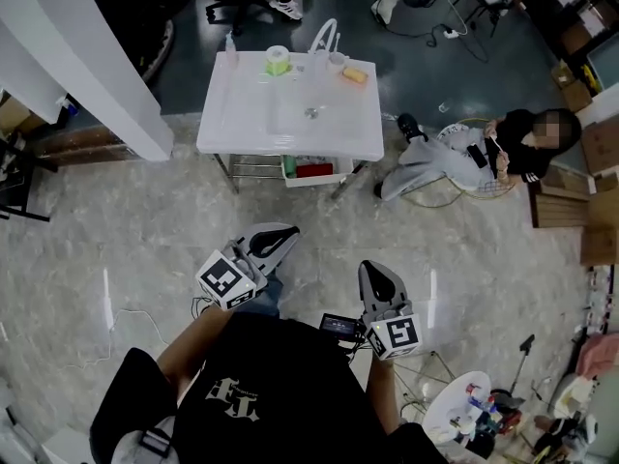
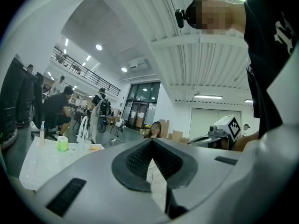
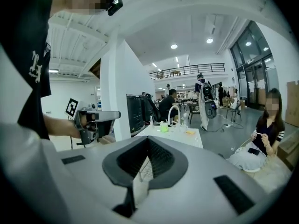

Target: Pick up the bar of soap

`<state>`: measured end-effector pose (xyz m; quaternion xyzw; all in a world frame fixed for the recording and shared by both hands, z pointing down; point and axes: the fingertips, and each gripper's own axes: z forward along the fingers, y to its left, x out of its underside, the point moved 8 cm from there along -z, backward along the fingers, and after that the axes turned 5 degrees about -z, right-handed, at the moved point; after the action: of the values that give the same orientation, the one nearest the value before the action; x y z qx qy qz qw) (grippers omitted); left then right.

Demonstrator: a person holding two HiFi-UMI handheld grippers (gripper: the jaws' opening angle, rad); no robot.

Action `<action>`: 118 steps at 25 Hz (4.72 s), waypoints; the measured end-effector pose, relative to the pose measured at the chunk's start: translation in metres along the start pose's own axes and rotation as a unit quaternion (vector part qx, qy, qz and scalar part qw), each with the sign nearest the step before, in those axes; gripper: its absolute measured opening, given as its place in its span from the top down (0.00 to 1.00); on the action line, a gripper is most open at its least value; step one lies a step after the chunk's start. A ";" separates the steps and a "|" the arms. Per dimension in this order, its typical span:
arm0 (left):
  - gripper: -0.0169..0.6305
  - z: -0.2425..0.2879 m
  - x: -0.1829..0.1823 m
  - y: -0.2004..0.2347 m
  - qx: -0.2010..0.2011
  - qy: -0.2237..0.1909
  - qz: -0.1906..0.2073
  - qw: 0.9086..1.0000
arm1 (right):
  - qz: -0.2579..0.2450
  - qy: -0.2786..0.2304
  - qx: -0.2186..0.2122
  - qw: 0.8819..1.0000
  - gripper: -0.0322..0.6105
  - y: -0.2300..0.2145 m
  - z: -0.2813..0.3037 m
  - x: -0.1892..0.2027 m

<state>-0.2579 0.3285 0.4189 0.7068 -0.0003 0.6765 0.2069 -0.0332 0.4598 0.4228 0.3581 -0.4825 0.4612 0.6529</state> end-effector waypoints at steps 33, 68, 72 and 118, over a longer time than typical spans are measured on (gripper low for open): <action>0.96 0.262 -0.038 0.243 -0.032 0.055 0.016 0.998 | -0.015 0.022 -0.052 0.998 0.94 -0.278 0.257 -0.035; 0.96 0.368 -0.062 0.345 0.007 0.048 -0.005 0.999 | -0.047 0.059 -0.051 0.996 0.94 -0.361 0.387 -0.062; 0.96 0.362 -0.067 0.363 0.014 0.059 -0.008 0.998 | -0.038 0.068 -0.035 0.996 0.94 -0.352 0.406 -0.065; 0.96 0.375 -0.028 0.389 -0.110 0.066 -0.016 0.992 | -0.244 0.360 -0.164 0.885 0.76 -0.464 0.692 0.089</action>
<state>-0.0111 -0.1448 0.5063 0.6337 -0.0497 0.7141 0.2935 0.2086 -0.2960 0.6903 0.1616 -0.1805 0.2987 0.9231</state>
